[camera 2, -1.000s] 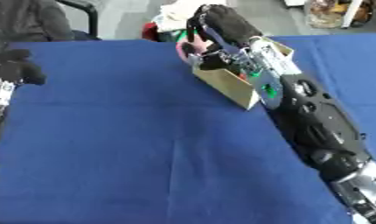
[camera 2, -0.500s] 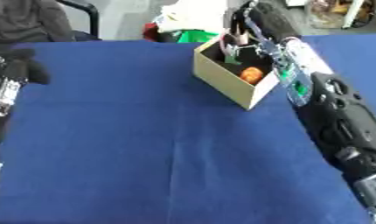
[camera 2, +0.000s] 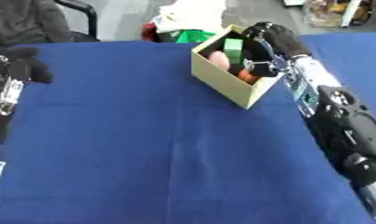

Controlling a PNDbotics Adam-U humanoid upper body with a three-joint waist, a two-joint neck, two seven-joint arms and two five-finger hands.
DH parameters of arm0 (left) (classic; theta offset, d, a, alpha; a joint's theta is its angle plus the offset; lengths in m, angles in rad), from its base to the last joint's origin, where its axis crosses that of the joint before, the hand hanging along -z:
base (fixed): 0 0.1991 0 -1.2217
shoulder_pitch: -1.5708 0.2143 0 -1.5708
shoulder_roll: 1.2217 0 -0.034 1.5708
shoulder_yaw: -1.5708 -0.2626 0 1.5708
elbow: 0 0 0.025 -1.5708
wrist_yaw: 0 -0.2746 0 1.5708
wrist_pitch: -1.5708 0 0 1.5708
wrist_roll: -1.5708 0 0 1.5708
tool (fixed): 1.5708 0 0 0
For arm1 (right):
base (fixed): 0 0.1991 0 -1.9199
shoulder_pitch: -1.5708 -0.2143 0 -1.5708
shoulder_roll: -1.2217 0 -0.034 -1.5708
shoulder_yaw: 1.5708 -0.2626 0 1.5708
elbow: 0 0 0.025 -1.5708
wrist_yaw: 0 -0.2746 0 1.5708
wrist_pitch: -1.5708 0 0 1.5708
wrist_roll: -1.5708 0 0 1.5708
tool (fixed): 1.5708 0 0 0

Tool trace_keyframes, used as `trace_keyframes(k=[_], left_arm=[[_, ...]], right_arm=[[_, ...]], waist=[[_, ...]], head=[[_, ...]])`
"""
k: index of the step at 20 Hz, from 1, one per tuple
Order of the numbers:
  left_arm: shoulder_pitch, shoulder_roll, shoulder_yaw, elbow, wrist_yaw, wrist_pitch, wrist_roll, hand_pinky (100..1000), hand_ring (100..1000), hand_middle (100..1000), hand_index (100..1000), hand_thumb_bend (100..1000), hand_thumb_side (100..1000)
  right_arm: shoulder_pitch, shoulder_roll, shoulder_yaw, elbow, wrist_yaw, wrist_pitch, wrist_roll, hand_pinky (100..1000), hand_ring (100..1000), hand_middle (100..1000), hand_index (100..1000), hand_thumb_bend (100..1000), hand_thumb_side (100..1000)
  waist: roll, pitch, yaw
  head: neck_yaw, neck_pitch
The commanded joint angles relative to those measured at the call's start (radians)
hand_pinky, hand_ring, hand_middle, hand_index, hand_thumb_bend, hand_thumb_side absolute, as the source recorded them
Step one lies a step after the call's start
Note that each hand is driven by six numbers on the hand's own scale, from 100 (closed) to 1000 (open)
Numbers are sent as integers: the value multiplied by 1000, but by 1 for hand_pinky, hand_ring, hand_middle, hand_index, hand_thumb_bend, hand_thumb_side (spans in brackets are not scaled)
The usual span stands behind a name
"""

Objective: Pick up objects on the table and place them in the box.

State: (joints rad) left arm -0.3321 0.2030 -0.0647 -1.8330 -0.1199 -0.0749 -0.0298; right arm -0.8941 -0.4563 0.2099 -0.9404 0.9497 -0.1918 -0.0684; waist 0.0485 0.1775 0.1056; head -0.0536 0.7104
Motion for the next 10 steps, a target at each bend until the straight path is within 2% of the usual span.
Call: trace_keyframes(k=[1, 5, 6, 7, 10], left_arm=[[-5, 17, 10, -18, -5, -1, 3, 635, 601, 568, 781, 241, 692], [0, 17, 14, -17, -6, -1, 8, 635, 605, 568, 781, 241, 692], [1, 17, 16, -16, -7, -1, 10, 635, 605, 567, 781, 241, 693], [3, 17, 17, -15, -7, 0, 12, 635, 606, 568, 781, 241, 693], [6, 18, 23, -15, -9, 0, 18, 635, 607, 568, 781, 241, 693]], right_arm=[[-9, -38, 5, -85, -21, -8, 8, 768, 807, 744, 868, 100, 226], [21, -61, 31, -254, -152, -4, 10, 757, 806, 719, 852, 100, 232], [34, -70, 41, -305, -200, 2, 16, 755, 806, 715, 847, 100, 334], [50, -80, 51, -362, -248, 8, 23, 754, 806, 713, 846, 100, 236], [110, -117, 71, -547, -362, 31, 50, 753, 806, 709, 845, 100, 240]], waist=[[-2, -19, -4], [-3, -20, -18], [-3, -20, -22], [-3, -20, -28], [-3, -19, -48]], head=[[8, -10], [20, -7], [24, -7], [28, -6], [42, -6]])
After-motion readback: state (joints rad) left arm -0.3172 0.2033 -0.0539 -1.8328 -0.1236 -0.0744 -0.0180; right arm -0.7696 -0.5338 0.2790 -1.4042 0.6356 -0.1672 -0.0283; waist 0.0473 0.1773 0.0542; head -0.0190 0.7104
